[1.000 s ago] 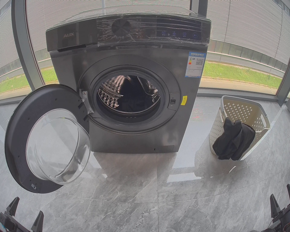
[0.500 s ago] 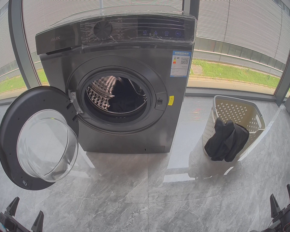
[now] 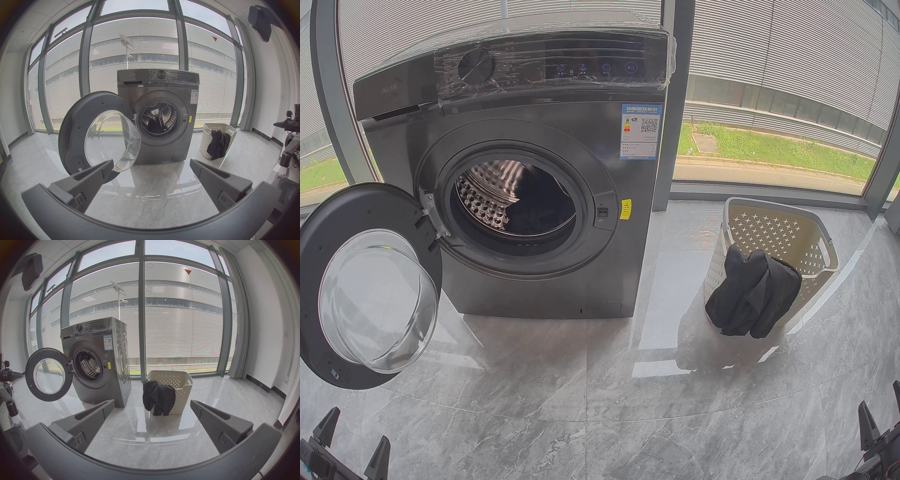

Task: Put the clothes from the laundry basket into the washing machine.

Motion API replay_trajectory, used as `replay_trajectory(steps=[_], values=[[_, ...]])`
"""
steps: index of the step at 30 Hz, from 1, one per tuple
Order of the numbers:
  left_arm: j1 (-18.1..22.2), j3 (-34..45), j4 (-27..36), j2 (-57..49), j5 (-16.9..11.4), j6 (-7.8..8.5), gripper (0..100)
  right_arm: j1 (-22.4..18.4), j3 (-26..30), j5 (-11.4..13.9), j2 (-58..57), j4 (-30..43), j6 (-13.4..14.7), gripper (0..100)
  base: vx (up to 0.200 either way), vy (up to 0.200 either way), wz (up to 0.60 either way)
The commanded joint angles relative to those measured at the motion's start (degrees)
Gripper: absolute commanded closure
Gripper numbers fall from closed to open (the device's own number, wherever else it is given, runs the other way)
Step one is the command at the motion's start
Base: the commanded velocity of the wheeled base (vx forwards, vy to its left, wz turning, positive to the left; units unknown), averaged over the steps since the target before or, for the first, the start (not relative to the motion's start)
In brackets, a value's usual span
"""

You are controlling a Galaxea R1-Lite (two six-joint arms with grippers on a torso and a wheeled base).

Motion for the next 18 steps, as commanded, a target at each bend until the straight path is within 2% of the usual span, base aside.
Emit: replay_trajectory(steps=[1,8,18], values=[[0.0,1.0,0.0,-0.9,-0.1,0.04,0,0.0,1.0,0.0,-0.8,0.0,0.0,0,0.000,-0.200,0.00],[0.0,1.0,0.0,-0.9,0.0,-0.04,0,0.0,1.0,0.0,-0.8,0.0,0.0,0,0.000,-0.200,0.00],[0.0,1.0,0.0,-0.9,0.0,-0.04,0,0.0,1.0,0.0,-0.8,0.0,0.0,0,0.000,0.000,0.00]])
